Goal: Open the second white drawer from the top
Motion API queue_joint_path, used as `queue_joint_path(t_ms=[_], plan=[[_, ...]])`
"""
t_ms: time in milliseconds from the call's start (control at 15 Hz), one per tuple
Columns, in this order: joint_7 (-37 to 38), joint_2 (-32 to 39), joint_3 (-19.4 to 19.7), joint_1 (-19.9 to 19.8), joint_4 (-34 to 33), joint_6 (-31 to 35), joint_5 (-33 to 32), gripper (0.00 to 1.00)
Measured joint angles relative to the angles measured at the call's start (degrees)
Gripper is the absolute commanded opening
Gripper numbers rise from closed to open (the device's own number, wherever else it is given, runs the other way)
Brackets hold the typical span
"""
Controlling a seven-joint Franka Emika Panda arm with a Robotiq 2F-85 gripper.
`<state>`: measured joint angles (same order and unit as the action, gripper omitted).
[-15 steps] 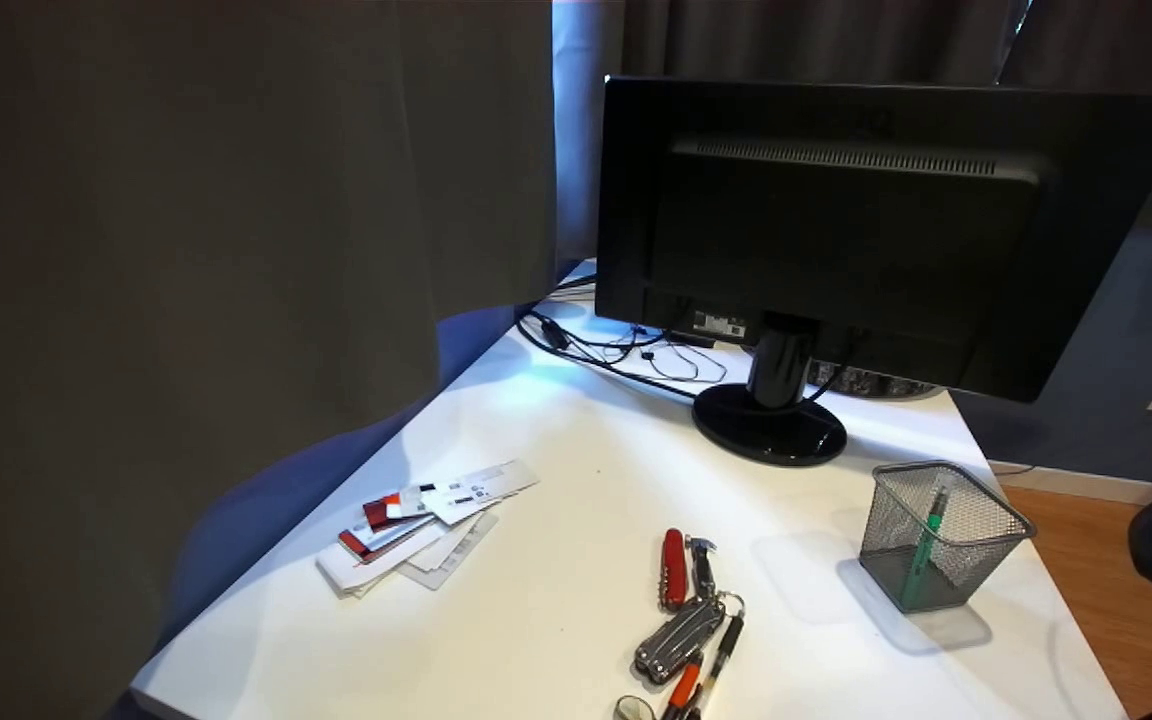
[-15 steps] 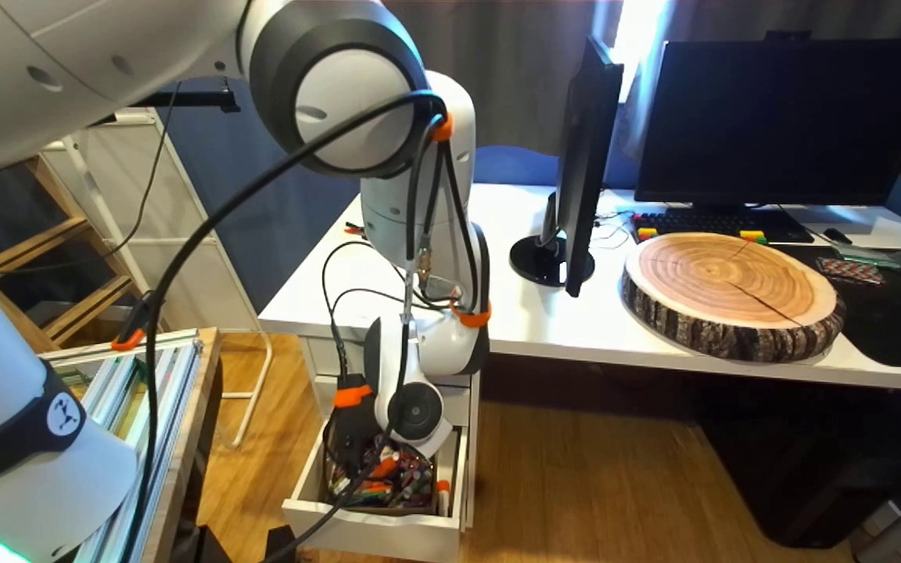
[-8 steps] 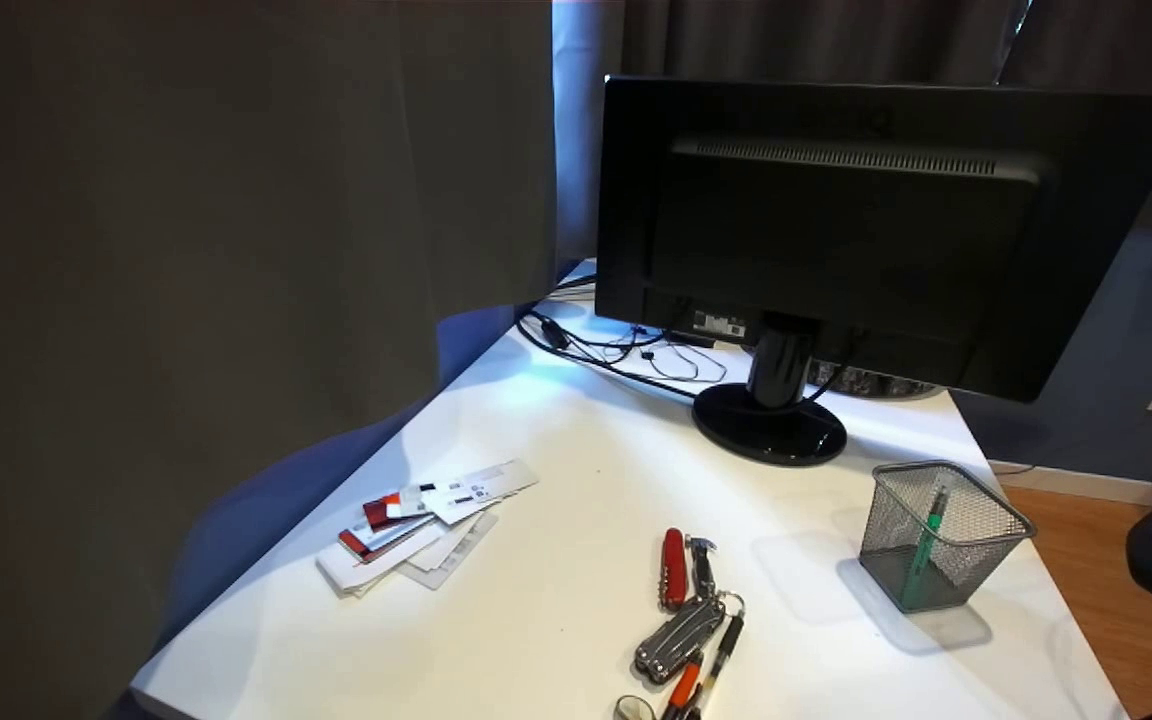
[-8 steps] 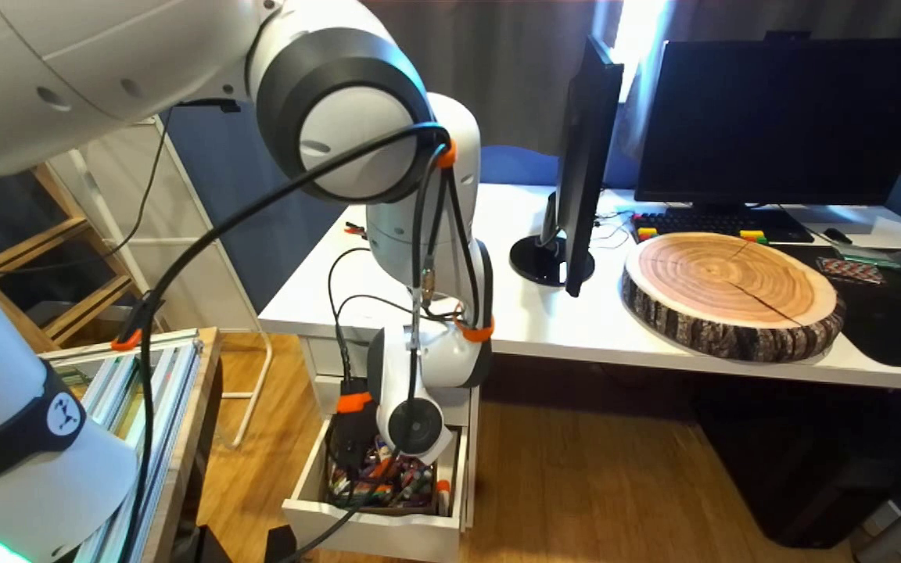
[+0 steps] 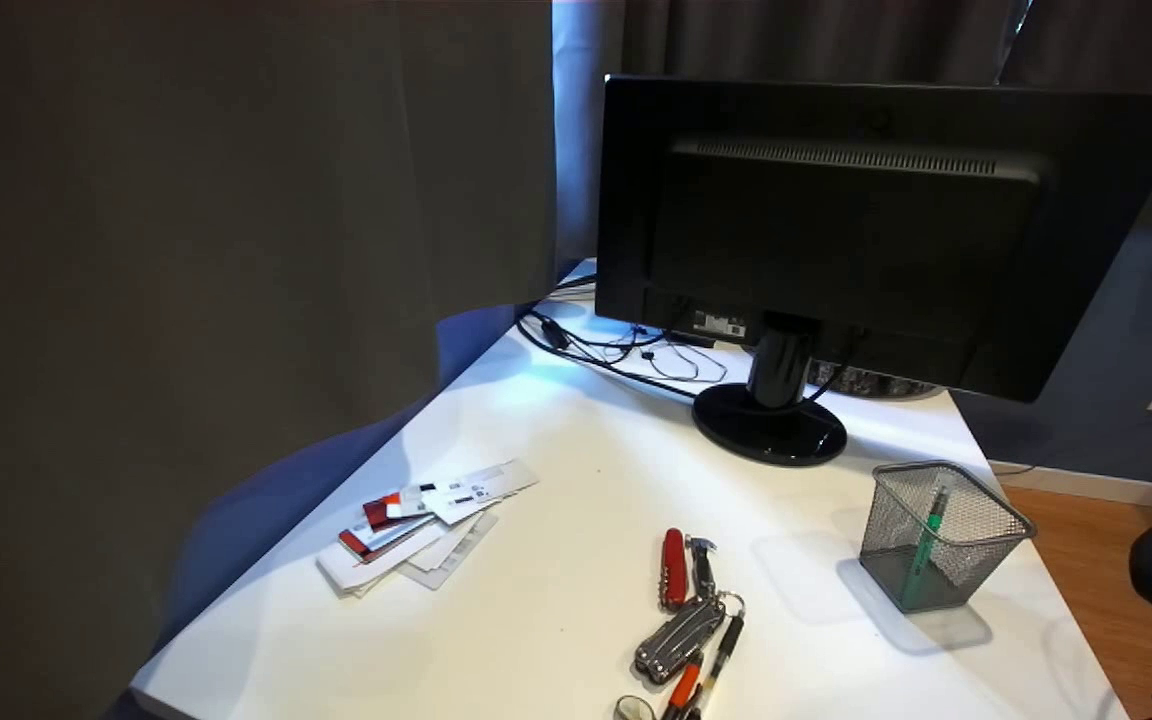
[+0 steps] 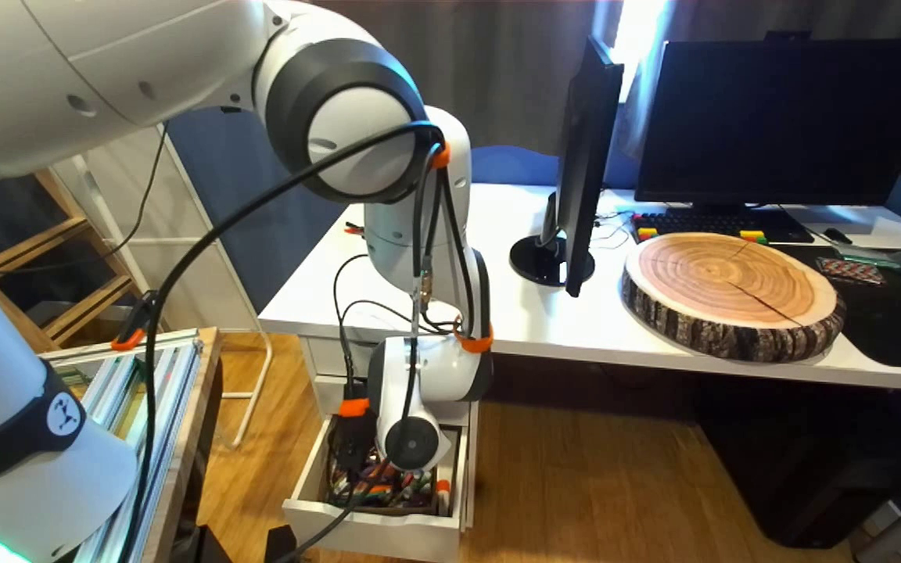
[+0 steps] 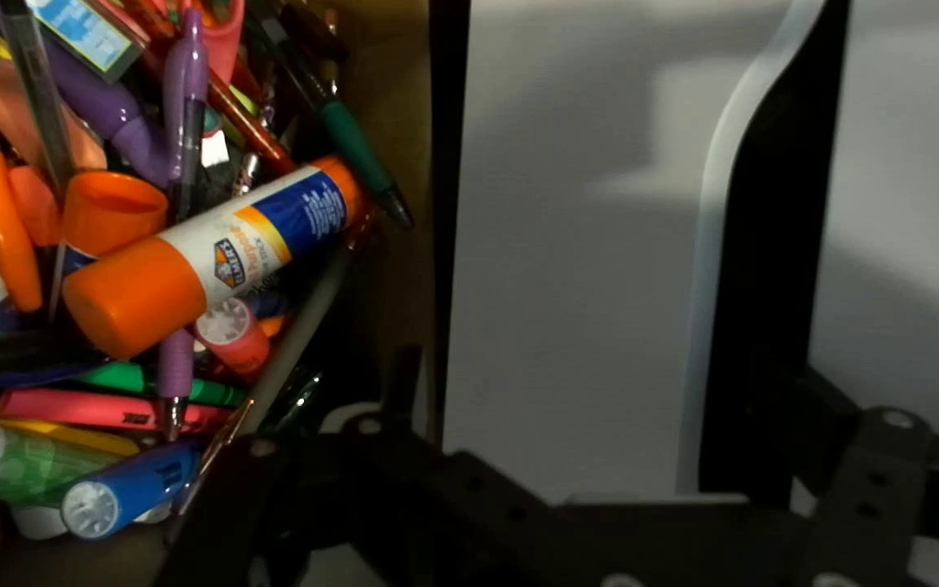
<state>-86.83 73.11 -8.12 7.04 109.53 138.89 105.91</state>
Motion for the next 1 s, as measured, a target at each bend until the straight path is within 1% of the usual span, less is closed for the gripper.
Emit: queue_joint_path(t_ms=[600,1000], plan=[[1.41,0.24,3.32,5.25,-0.8,0.06,7.2,1.0],[4.25,-0.14,4.52,7.43,-0.74,0.2,8.01,1.0]])
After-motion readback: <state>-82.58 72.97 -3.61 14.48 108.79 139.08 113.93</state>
